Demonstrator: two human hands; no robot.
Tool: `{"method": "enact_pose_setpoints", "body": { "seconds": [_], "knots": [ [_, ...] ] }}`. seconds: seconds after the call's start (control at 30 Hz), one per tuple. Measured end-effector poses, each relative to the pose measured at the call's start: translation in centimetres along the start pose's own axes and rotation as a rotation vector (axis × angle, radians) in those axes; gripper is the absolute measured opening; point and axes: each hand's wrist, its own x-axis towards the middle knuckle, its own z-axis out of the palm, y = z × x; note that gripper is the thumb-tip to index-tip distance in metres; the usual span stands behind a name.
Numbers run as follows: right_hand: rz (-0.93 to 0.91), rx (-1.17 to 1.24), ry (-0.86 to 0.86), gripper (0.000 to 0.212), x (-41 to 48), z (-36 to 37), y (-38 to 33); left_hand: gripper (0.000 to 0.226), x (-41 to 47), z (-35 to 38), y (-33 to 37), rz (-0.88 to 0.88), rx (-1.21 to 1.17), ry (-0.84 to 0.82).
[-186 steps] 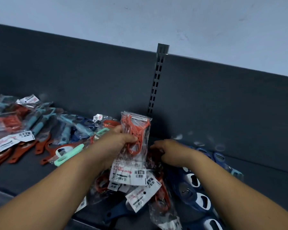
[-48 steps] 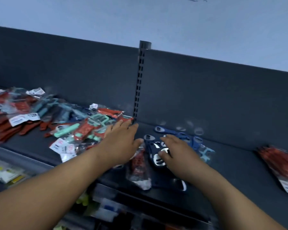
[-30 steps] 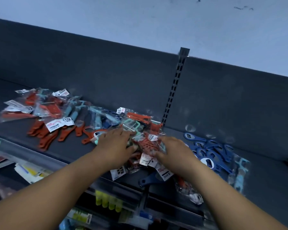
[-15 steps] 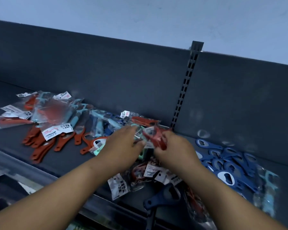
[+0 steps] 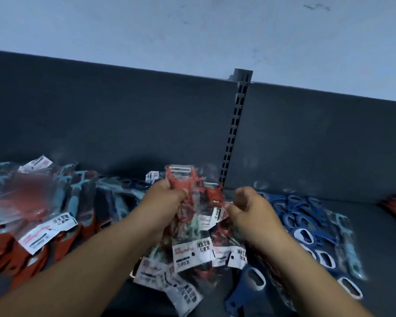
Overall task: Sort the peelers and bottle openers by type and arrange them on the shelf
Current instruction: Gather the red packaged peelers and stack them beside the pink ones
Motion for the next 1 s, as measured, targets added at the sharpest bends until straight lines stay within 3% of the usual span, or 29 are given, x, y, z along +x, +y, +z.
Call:
{"method": "enact_pose_setpoints", "body": {
  "seconds": [0.1,0.23,0.47,0.6,0.8,1.0],
  "knots": [
    [0.120,-0.235,-0.176,0.043,0.0,0.3,1.3,0.016,-0.2,0.7,0.4,-0.026,-0.027,-0.026],
    [0.159,-0.391,-0.145,0.074,0.0,2.3,0.6,0.014,0.2,-0.2,-0.3,-0.053,-0.026,-0.047],
    [0.145,-0.155,-0.009,0.035,0.3,2.6,-0.1,0.010,0.5,-1.0,-0.2,-0.082,-0.026,-0.093],
    [0.040,0.010,0.080,0.043,0.7,1.9,0.0,0.012,0.7,-0.6,0.3,-0.091,-0.067,-0.070],
    [-0.306,-0.294,0.228,0.044,1.2,0.2,-0.2,0.013,0.9,0.4,0.8,-0.108,-0.107,-0.044],
    [-0.111,-0.016,0.237,0.038,2.4,-1.3,0.9,0.029,1.1,1.3,1.2,-0.116,-0.149,-0.030]
  ]
}}
